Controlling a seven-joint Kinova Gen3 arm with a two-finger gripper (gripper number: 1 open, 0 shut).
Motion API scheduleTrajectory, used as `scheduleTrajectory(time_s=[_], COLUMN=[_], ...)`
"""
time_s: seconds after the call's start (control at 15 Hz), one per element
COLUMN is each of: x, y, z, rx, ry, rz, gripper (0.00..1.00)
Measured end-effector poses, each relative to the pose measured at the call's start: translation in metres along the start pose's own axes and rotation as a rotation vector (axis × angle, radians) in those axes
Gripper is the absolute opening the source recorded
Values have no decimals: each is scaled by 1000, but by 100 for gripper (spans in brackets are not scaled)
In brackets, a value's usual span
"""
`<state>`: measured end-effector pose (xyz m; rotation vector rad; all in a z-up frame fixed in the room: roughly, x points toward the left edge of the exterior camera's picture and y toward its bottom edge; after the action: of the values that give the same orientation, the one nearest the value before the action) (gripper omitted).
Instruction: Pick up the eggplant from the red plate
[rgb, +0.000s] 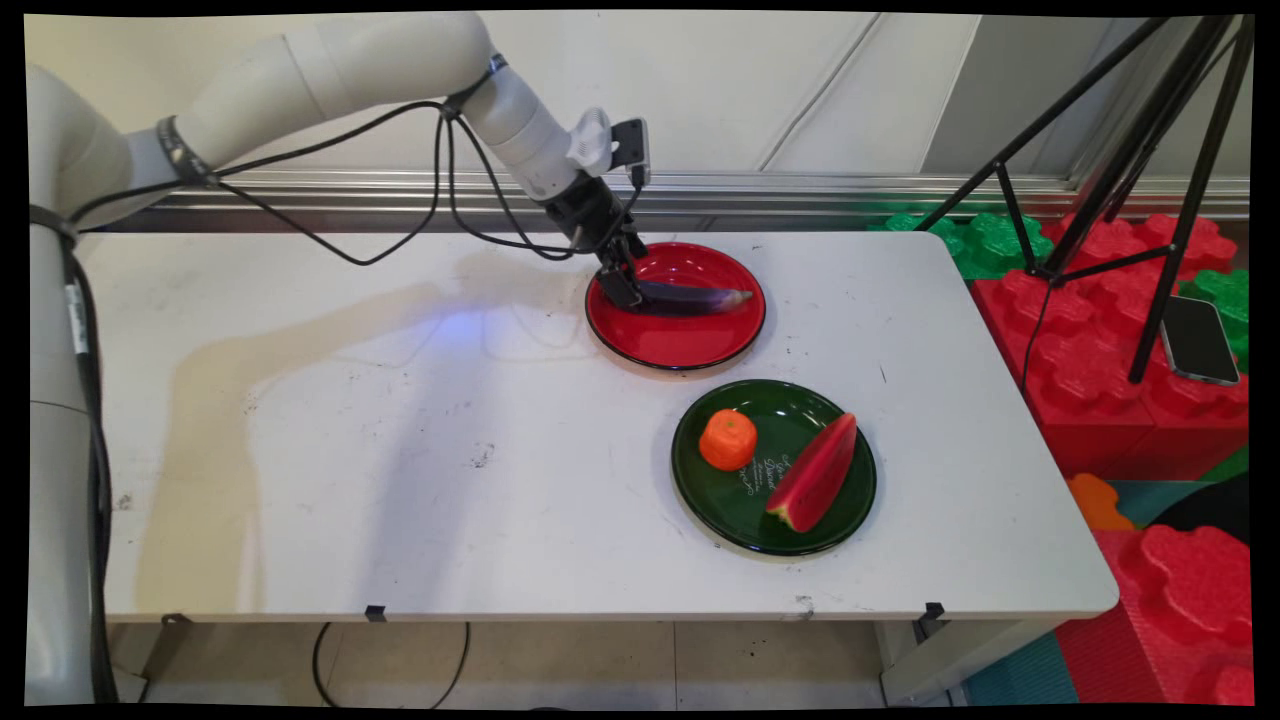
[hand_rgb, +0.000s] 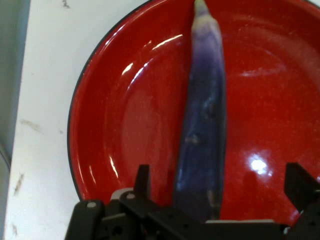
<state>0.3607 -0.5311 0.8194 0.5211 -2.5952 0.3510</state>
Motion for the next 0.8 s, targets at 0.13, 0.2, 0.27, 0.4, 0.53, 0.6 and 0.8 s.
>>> scheduleTrajectory(time_s=[0.13, 0.2, 0.27, 0.4, 0.53, 0.6, 0.8], x=[1, 2, 2, 2, 2, 3, 3], y=[-6, -9, -11, -14, -17, -18, -21], z=[10, 14, 18, 25, 30, 33, 38], rx=[-5, -9, -12, -18, -23, -26, -33], ry=[-11, -16, -21, -31, -38, -41, -47], rz=[8, 11, 13, 17, 19, 20, 21], gripper=[100, 100, 100, 100, 100, 100, 100])
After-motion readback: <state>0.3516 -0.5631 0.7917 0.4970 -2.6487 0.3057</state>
